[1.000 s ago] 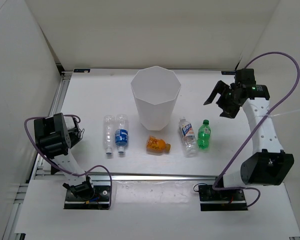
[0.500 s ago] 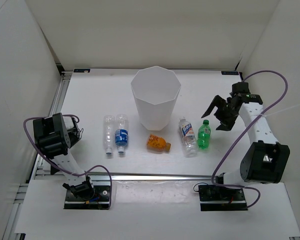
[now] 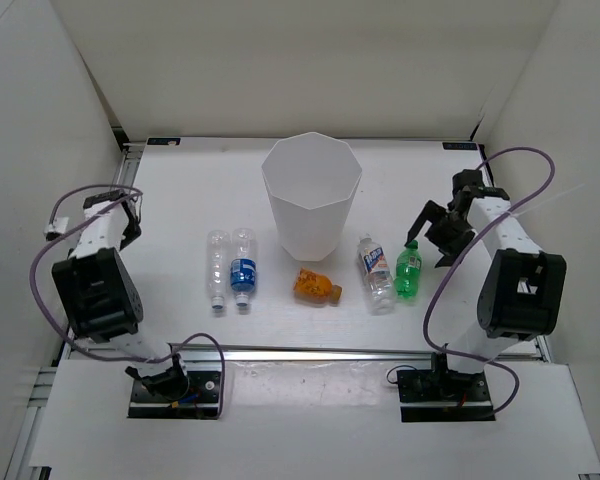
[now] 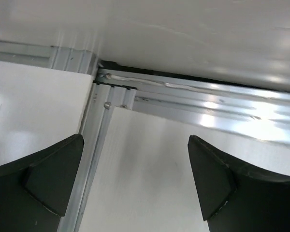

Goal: Put the plastic bottles in the bin

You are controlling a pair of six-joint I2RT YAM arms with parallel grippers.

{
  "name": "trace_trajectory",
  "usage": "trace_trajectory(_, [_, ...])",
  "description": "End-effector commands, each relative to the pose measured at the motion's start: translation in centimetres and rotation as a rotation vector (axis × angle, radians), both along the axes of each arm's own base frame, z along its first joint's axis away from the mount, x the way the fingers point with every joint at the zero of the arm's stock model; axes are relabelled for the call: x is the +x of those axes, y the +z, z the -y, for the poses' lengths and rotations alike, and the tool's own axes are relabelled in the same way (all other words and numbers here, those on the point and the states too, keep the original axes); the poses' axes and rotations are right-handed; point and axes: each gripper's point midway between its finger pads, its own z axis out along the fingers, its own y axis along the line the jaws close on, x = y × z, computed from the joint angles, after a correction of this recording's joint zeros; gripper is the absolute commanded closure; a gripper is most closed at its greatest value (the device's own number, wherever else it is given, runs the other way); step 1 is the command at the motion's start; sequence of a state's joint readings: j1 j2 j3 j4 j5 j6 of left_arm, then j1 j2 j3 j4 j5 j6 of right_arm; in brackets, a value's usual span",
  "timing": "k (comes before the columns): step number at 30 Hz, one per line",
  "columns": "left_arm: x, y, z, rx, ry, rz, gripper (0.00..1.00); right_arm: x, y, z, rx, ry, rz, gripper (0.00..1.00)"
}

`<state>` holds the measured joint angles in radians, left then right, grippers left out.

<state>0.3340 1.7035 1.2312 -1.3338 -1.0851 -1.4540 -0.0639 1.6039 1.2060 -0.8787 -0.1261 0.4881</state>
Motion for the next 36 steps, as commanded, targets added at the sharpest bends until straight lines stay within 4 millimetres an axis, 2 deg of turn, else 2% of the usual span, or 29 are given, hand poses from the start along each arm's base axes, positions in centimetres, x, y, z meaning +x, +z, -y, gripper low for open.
trace_trajectory(1, [-0.1, 4.0, 3.2, -0.048, -0.161, -0.005, 0.0, 0.3, -1.8, 0.3, -0.026, 0.021, -0.014, 0.0])
trace_trajectory(4, [0.9, 4.6, 5.3, -0.094, -0.246, 0.034, 0.0, -0.1, -3.8, -0.7, -0.05, 0.064, -0.059, 0.0])
trace_trajectory(8, [0.9, 4.5, 7.0, -0.11, -0.328, 0.016, 0.0, -0.8, -6.2, -0.9, -0.075, 0.082, -0.11, 0.0])
trace_trajectory(9, [0.7, 4.5, 7.2, -0.112, -0.343, 0.007, 0.0, -0.9, -6.5, -1.2, -0.074, 0.083, -0.122, 0.04])
trace_trajectory(12, [1.0, 5.1, 7.3, -0.082, -0.391, -0.037, 0.0, -0.8, -7.1, -1.3, -0.072, 0.073, -0.122, 0.24])
trace_trajectory(13, [0.7, 5.2, 7.2, -0.076, -0.399, -0.051, 0.0, -0.9, -7.4, -1.3, -0.072, 0.073, -0.133, 0.38])
trace_trajectory(14, [0.7, 5.2, 7.2, -0.076, -0.399, -0.051, 0.0, -1.2, -7.4, -1.3, -0.07, 0.063, -0.147, 0.45])
trace_trajectory(17, [0.4, 5.1, 7.3, -0.086, -0.399, -0.048, 0.0, -1.4, -6.1, -0.2, -0.131, 0.029, -0.14, 0.66])
trace_trajectory(19, [0.5, 5.1, 7.6, -0.091, -0.404, -0.03, 0.0, 0.2, -3.8, 0.3, -0.165, -0.004, -0.111, 0.76])
trace_trajectory(20, [0.5, 5.1, 7.6, -0.091, -0.404, -0.03, 0.0, -0.6, -2.6, 1.4, -0.241, -0.018, -0.155, 0.84])
trace_trajectory(22, [1.2, 5.3, 7.7, -0.082, -0.413, -0.034, 0.0, 1.2, 1.4, 1.4, -0.261, -0.04, -0.068, 0.88])
trace_trajectory(23, [1.6, 5.3, 7.7, -0.076, -0.427, -0.053, 0.0, 3.5, 5.2, 1.3, -0.254, -0.054, 0.042, 0.88])
trace_trajectory(24, [1.9, 5.7, 7.9, -0.067, -0.446, -0.059, 0.0, 4.9, 7.8, 1.0, -0.229, -0.069, 0.127, 0.88])
trace_trajectory(25, [2.3, 5.8, 8.0, -0.056, -0.462, -0.075, 0.0, 5.9, 10.8, -0.5, -0.149, -0.051, 0.199, 0.88])
trace_trajectory(26, [2.6, 6.3, 8.0, -0.039, -0.48, -0.079, 0.0, 8.0, 16.9, -1.8, -0.085, -0.048, 0.36, 0.88])
trace_trajectory(27, [3.0, 6.8, 8.3, -0.006, -0.516, -0.101, 0.0, 8.6, 20.1, -3.7, -0.03, -0.005, 0.438, 0.88])
trace_trajectory(28, [3.2, 6.9, 8.6, 0.006, -0.531, -0.103, 0.0, 9.6, 22.2, -5.3, 0.024, 0.018, 0.485, 0.88])
trace_trajectory(29, [3.4, 6.9, 8.9, 0.005, -0.552, -0.114, 0.0, 9.6, 24.7, -7.1, 0.088, 0.049, 0.529, 0.86])
trace_trajectory(30, [3.5, 6.9, 9.2, 0.005, -0.566, -0.114, 0.0, 9.7, 29.4, -9.5, 0.141, 0.099, 0.657, 0.86])
trace_trajectory(32, [3.4, 6.0, 10.3, 0.001, -0.613, -0.154, 0.0, 10.0, 30.7, -12.2, 0.218, 0.148, 0.694, 0.85])
trace_trajectory(33, [3.3, 5.9, 10.7, -0.005, -0.623, -0.145, 0.0, 9.8, 31.3, -14.7, 0.29, 0.192, 0.717, 0.85])
trace_trajectory(34, [3.6, 5.9, 11.4, -0.003, -0.654, -0.145, 0.0, 9.6, 31.3, -15.9, 0.316, 0.212, 0.724, 0.85])
trace_trajectory(35, [3.4, 5.6, 11.8, -0.014, -0.669, -0.144, 0.0, 9.5, 31.7, -18.1, 0.341, 0.261, 0.756, 0.83])
trace_trajectory(36, [3.3, 5.4, 12.1, -0.015, -0.685, -0.155, 0.0, 9.5, 31.2, -19.4, 0.357, 0.29, 0.744, 0.82])
